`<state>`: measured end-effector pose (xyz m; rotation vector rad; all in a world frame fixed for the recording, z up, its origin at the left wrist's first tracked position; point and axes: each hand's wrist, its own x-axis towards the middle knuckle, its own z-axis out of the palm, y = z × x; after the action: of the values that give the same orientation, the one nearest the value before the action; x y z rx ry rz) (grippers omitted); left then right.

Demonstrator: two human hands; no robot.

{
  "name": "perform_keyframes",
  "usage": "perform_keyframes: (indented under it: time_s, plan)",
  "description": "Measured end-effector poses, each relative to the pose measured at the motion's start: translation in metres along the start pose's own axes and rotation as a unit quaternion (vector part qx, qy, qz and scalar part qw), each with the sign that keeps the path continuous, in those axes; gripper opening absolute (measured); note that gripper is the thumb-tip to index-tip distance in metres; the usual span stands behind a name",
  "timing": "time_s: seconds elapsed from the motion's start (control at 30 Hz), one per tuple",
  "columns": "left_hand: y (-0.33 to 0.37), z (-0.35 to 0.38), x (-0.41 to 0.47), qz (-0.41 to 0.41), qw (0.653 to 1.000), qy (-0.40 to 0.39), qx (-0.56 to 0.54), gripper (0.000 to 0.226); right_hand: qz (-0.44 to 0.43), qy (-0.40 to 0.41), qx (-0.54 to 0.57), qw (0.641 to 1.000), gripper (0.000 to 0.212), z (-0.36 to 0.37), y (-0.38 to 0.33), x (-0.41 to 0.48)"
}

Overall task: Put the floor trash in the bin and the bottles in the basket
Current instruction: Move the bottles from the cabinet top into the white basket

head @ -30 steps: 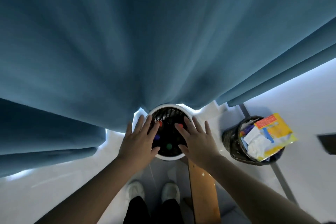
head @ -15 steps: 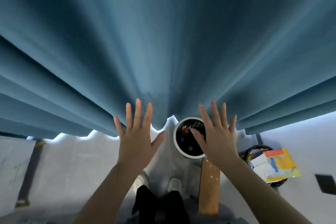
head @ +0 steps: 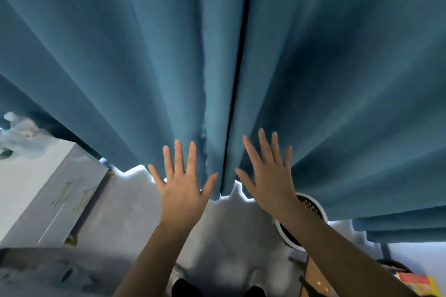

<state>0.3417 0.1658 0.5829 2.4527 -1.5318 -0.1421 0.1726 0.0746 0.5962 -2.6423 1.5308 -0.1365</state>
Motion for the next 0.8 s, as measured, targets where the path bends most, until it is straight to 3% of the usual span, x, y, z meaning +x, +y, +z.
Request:
perform_keyframes:
  time_s: [0.33,0.8]
  plan:
    - [-0.174,-0.066,0.024,-0.069,0.996,0.052,-0.02,0.082,-0.062,-0.001,0.004,0.998,0.071,0.002,-0.195,0.061]
    - [-0.312,-0.076,0.045,-0.177,0.983,0.057,-0.01,0.081,-0.178,-0.067,0.016,0.982,0.074,0.047,-0.324,0.132]
